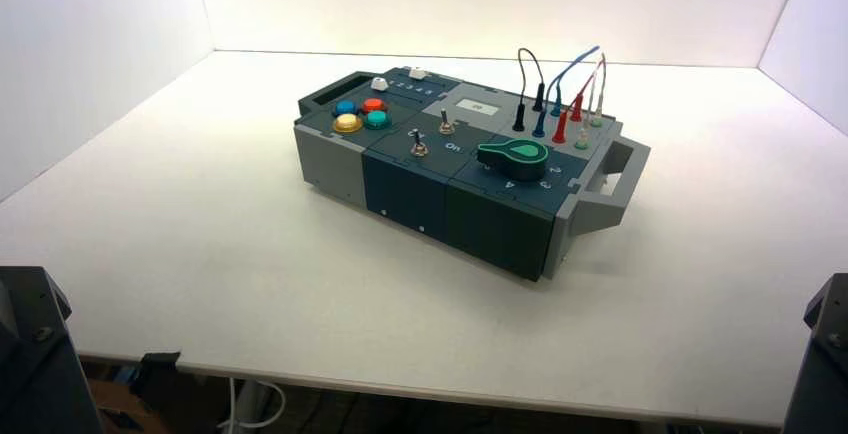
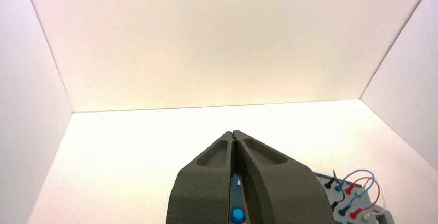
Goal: Close left gripper.
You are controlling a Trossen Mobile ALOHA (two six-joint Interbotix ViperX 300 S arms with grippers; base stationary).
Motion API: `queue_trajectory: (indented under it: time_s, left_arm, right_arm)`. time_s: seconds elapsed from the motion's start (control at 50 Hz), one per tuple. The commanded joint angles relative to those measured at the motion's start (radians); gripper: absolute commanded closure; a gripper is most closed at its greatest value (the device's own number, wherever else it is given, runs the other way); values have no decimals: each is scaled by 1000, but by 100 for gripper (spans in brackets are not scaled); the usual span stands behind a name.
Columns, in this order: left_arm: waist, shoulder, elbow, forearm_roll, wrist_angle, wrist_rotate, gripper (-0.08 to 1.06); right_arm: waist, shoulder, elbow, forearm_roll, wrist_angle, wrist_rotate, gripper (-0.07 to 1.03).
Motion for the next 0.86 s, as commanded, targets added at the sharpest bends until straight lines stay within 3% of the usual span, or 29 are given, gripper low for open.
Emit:
queue_trajectory:
  time_s: [0.02, 0.86]
  left_arm:
    - [-5, 6, -28, 5, -3, 9, 101]
    - [-6, 52, -31, 3, -9, 5, 101]
  right_arm:
    - [3, 15, -9, 3, -9, -2, 99]
    - [3, 17, -11, 17, -9, 0, 99]
